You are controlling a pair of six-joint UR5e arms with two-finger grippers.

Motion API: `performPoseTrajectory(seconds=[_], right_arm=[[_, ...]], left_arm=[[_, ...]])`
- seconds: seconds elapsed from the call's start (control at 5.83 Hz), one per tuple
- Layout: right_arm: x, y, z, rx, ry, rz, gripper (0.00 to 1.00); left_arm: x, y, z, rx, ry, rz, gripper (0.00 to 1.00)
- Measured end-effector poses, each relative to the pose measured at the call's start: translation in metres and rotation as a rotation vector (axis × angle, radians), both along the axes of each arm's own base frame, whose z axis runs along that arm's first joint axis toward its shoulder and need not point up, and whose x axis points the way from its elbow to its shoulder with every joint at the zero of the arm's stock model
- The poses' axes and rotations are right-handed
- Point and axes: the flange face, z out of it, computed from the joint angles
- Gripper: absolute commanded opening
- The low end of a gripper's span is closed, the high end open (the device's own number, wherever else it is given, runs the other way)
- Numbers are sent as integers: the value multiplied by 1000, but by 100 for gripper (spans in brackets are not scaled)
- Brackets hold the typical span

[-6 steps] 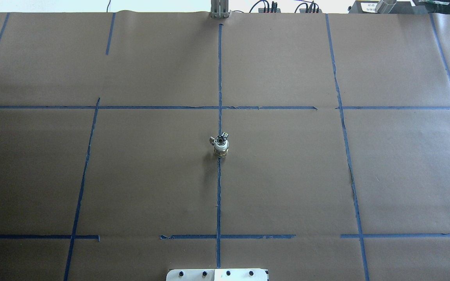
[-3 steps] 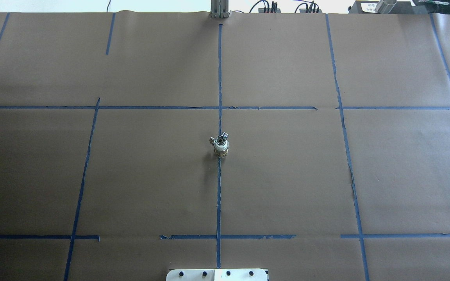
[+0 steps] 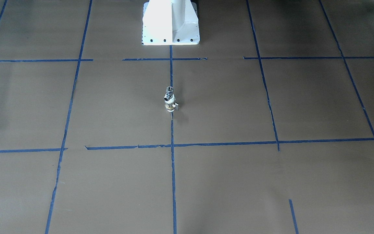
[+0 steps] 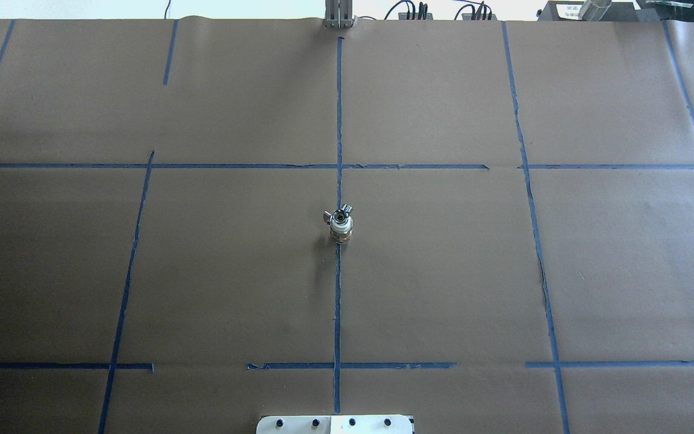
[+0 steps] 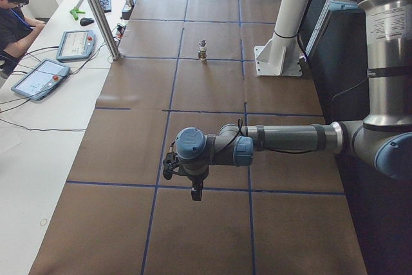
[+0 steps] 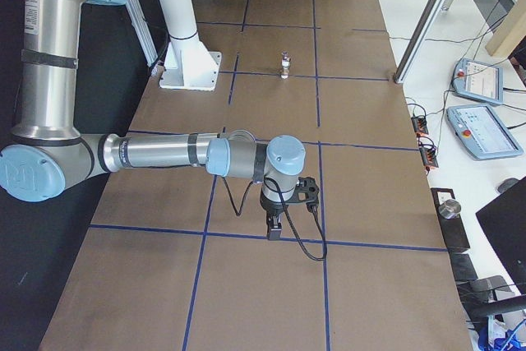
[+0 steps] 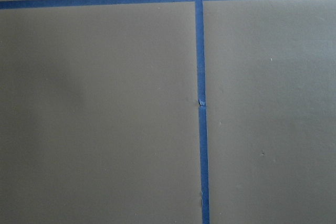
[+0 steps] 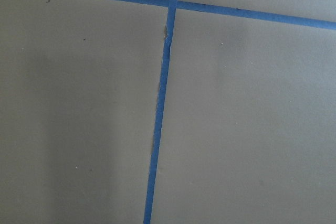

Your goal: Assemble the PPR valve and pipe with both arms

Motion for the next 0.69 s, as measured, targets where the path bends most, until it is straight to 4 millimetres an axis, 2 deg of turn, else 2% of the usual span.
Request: performPoseTrajectory(seconds=[0.69], right_arm=[[0, 4, 2, -8, -3, 3, 100]], left_arm=[[0, 0, -2, 7, 3, 0, 100]])
